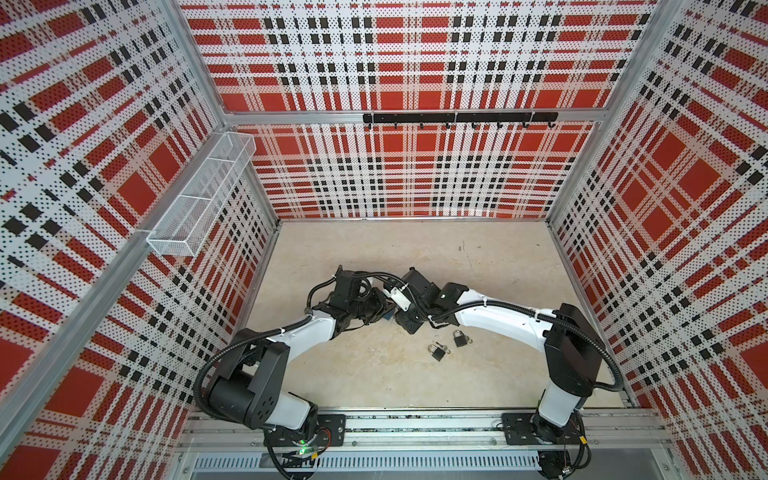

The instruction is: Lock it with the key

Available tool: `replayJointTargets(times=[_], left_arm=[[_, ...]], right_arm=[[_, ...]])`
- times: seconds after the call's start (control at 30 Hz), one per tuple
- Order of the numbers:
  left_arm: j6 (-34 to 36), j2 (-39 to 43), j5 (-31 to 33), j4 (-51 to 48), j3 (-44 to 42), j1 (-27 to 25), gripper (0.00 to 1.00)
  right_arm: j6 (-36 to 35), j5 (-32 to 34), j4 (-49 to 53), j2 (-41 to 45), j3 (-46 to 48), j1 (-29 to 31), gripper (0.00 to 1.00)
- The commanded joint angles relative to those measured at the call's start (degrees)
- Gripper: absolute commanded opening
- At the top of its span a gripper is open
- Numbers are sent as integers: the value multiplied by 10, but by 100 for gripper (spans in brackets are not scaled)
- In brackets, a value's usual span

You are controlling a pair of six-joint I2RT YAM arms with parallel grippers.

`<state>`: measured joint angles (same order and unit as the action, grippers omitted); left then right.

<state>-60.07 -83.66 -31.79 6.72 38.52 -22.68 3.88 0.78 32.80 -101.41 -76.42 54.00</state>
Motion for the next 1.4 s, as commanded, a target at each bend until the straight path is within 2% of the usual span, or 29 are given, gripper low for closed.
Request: replayJointTargets(times=[0.0, 0.33, 0.47, 0.6, 0.93, 1.03, 1.2, 1.37], left_arm=[[-11, -8, -8, 19, -5, -7, 23], [-24, -18, -13, 43, -4, -15, 16], [-25, -17, -15, 46, -7, -16, 11], [-26, -17, -16, 47, -11, -16, 1], [-34, -12, -8, 67, -21, -16, 0], [-42, -3, -2, 77, -25, -16, 0], [-49, 16, 12, 80, -25, -15, 0], [-54, 31, 23, 80, -28, -12, 0]], right_arm=[[-1, 6, -29, 23, -22, 3, 19], [0, 6, -30, 21, -19, 3, 19], [0, 8, -30, 20, -20, 3, 18], [1, 9, -31, 21, -20, 3, 18], [8, 9, -43, 29, -10, 2, 20], [12, 6, -50, 34, -4, 2, 26], [24, 3, -75, 46, 16, 2, 46], [35, 0, -91, 59, 35, 2, 52]])
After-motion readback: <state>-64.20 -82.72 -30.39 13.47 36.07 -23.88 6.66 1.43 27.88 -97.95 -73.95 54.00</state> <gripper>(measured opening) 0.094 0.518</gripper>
